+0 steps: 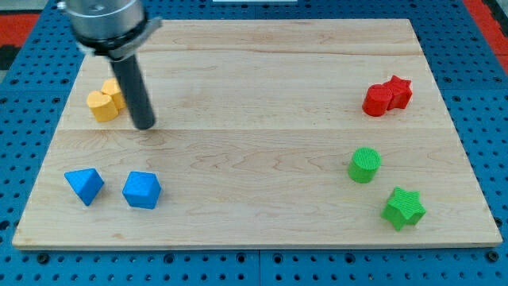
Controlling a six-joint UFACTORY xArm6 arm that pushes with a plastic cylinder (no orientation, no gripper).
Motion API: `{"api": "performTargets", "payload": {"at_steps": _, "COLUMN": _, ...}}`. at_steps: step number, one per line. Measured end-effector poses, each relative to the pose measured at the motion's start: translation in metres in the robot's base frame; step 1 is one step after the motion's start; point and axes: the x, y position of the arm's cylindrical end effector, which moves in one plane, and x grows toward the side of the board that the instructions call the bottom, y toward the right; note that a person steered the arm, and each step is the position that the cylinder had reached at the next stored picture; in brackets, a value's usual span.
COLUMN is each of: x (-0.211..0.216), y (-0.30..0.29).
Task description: Push the yellow heart and the yellow hexagon slightly right and up
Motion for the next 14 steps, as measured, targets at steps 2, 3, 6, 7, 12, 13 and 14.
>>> {"api": "performTargets", "payload": {"at_steps": 2, "x": 0.001, "y": -0.093}}
{"api": "performTargets", "payload": {"at_steps": 3, "x": -0.016, "y": -0.093}}
{"api": "performTargets", "payload": {"at_steps": 6, "x": -0.023, "y": -0.035}}
{"api": "performTargets", "payload": {"at_steps": 7, "x": 0.004, "y": -0.035}}
{"api": "performTargets", "payload": {"at_steps": 12, "x": -0.03, "y": 0.016}}
{"api": "performTargets", "payload": {"at_steps": 13, "x": -0.038, "y": 0.028}}
{"api": "performTargets", "payload": {"at_steps": 14, "x": 0.005, "y": 0.044}}
